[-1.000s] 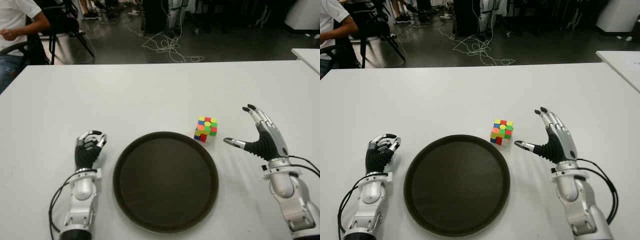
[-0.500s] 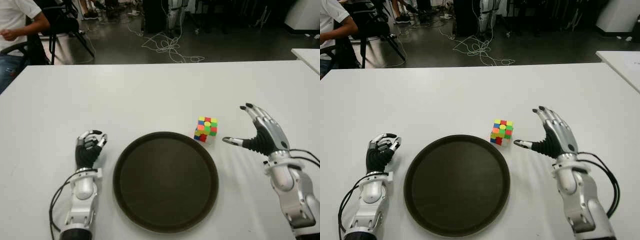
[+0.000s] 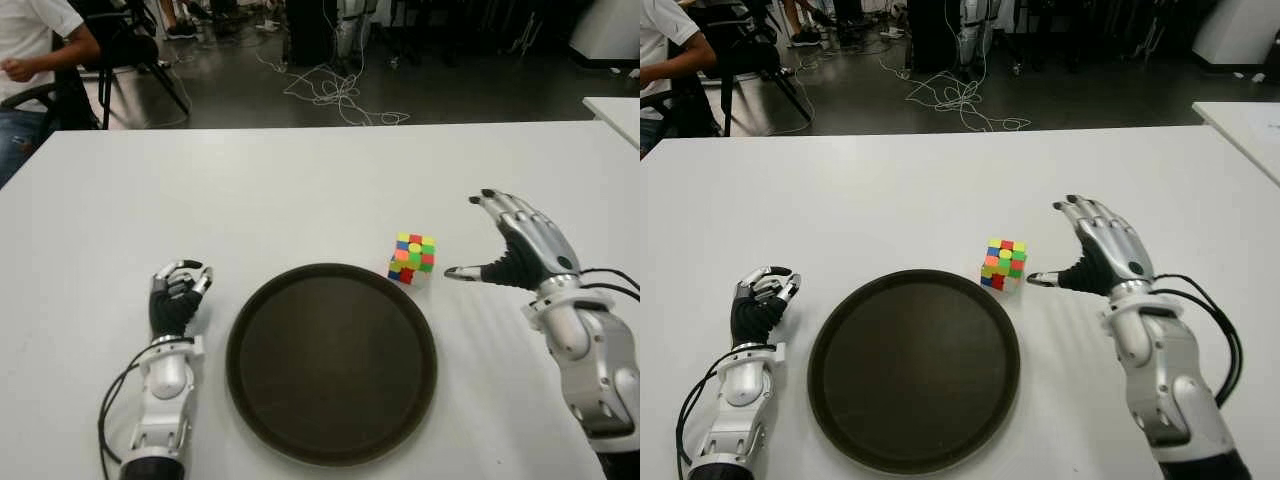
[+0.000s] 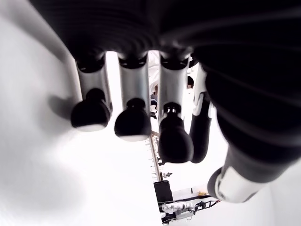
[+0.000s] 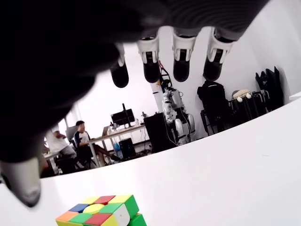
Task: Pick up the Rubik's Cube and put it in the plate
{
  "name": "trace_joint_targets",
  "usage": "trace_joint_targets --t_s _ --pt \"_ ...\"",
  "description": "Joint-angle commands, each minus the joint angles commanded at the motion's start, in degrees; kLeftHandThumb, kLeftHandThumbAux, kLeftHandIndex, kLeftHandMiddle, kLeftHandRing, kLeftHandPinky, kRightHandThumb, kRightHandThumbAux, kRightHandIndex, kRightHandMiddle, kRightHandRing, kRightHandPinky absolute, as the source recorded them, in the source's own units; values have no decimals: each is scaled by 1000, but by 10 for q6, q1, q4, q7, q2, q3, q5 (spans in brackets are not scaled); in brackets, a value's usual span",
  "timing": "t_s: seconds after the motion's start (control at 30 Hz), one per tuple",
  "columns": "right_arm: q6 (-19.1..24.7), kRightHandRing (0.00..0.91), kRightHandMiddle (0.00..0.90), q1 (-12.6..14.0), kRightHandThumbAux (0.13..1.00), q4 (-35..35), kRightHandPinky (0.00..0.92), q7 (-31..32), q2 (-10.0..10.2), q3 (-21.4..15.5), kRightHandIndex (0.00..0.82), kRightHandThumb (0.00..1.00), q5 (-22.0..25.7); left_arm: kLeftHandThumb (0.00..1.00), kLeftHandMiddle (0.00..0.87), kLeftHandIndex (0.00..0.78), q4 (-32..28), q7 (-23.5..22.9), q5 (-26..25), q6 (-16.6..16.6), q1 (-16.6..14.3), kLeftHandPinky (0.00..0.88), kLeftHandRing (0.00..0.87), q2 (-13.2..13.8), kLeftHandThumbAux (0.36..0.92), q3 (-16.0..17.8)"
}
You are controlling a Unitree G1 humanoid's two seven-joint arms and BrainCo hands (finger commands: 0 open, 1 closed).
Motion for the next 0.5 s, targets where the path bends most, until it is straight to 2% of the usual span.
trace_joint_targets --t_s 0.5 --pt "-26 0 0 -32 623 18 0 22 -13 20 0 0 8 704 809 442 5 0 -10 -7 -2 821 830 -4 707 2"
